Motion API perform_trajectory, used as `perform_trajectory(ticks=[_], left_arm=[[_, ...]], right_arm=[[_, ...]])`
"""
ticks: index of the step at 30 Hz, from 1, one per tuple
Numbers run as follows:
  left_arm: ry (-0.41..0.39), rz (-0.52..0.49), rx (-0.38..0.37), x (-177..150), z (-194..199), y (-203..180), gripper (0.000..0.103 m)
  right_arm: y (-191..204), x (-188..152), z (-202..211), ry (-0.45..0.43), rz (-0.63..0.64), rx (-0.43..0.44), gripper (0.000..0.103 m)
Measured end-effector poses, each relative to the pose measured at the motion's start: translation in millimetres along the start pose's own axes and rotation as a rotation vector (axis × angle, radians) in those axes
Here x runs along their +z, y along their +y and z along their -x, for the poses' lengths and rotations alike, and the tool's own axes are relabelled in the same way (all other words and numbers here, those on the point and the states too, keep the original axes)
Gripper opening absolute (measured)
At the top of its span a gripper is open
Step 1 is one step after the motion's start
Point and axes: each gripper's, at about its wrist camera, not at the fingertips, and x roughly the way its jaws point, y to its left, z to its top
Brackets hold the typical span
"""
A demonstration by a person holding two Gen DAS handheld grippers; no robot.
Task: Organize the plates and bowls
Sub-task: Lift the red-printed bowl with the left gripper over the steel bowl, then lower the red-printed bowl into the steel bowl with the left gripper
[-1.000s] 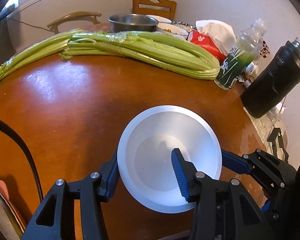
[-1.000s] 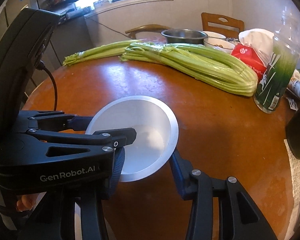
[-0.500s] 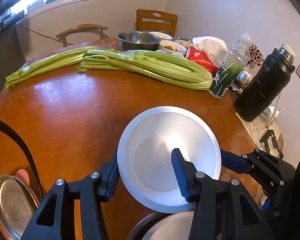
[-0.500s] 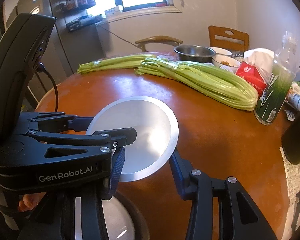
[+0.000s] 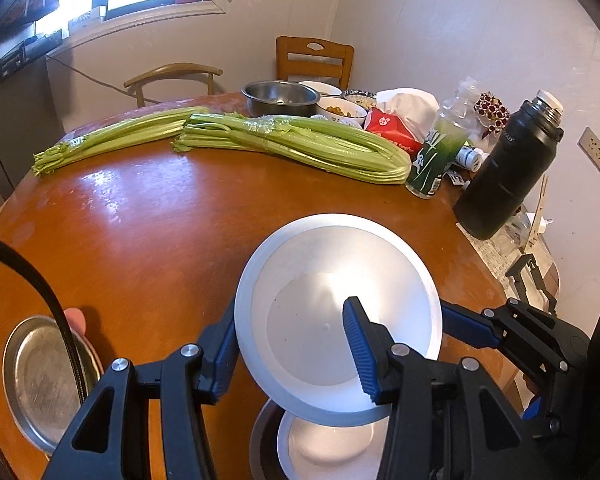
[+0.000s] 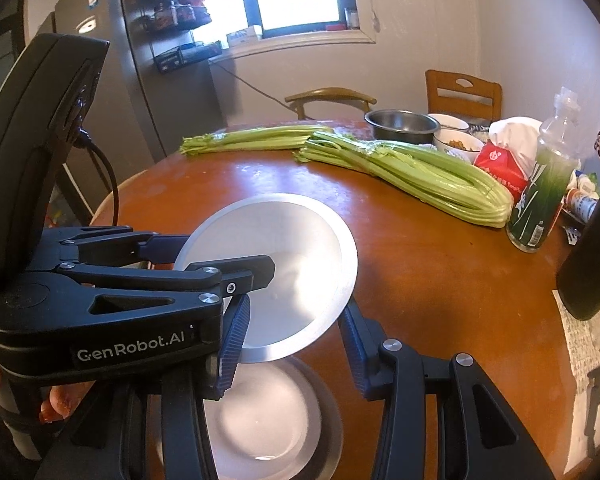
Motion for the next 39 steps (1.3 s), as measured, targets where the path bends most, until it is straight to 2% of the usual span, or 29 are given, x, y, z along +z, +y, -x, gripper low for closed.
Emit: perform_trajectory(ticks=[24,39], left_arm=[[-0.043,-0.008,0.008,-38,46,-6,0.049],[0.015,-0.017,-0.016,-64,35,-12,0.049]], right_arm=[[31,-27,42,-0.039,0.014,0.015,0.047],[30,-56,43,0.002,-0.009,0.027,0.047]])
